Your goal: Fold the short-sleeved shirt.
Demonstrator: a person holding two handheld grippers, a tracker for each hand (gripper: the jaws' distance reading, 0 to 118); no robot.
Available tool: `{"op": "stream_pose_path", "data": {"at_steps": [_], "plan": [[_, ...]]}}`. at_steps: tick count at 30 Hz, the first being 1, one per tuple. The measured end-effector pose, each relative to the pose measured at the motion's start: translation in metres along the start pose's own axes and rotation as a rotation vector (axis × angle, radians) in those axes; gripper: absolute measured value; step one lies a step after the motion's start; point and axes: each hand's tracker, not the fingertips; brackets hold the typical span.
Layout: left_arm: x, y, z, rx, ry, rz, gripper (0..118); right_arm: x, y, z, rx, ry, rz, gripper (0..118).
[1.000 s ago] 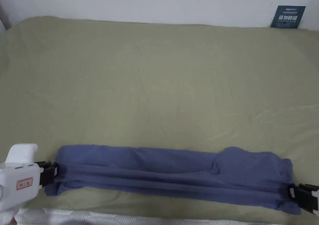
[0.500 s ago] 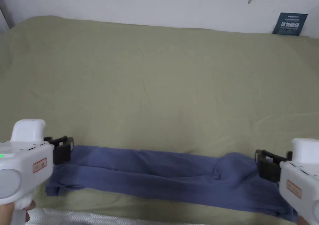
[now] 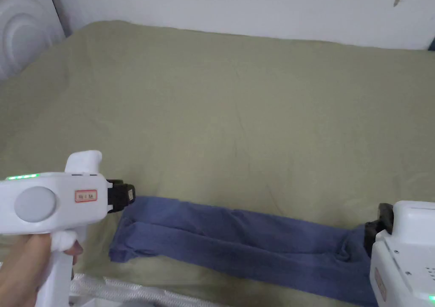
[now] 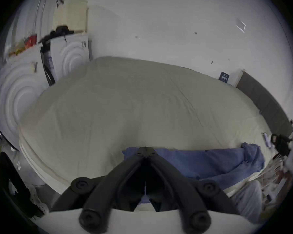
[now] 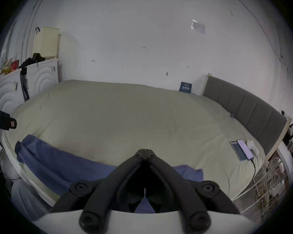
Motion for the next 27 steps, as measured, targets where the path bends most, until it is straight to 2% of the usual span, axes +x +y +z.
{"op": "stream_pose_path", "data": {"at_steps": [4, 6, 14, 15, 16, 18, 19, 22, 25, 27], "plan": [[-0.047, 0.024, -0.015, -0.158, -0.229, 0.101, 0, -0.019, -0.002, 0.008, 0.008, 0.039, 0.011, 0], [-0.068, 0.032, -0.024, -0.211, -0.283, 0.139, 0, -0.028, -0.007, 0.010, 0.014, 0.057, 0.017, 0], [-0.099, 0.037, -0.044, -0.251, -0.325, 0.193, 3, -0.036, -0.018, 0.011, -0.011, 0.111, -0.011, 0], [-0.100, 0.037, -0.045, -0.250, -0.344, 0.198, 10, -0.036, -0.019, 0.011, -0.013, 0.115, -0.012, 0], [-0.104, 0.037, -0.046, -0.256, -0.381, 0.208, 38, -0.036, -0.019, 0.011, -0.018, 0.125, -0.015, 0], [-0.106, 0.034, -0.055, -0.277, -0.427, 0.231, 109, -0.037, -0.020, 0.009, -0.039, 0.135, -0.021, 0], [-0.107, 0.033, -0.059, -0.300, -0.455, 0.238, 118, -0.038, -0.021, 0.008, -0.046, 0.139, -0.027, 0], [-0.109, 0.026, -0.074, -0.299, -0.504, 0.295, 118, -0.038, -0.022, 0.006, -0.071, 0.150, -0.047, 0], [-0.105, 0.019, -0.095, -0.347, -0.493, 0.280, 118, -0.037, -0.022, 0.004, -0.084, 0.161, -0.061, 0], [-0.102, 0.020, -0.095, -0.332, -0.558, 0.289, 118, -0.038, -0.020, 0.003, -0.086, 0.164, -0.054, 0]]}}
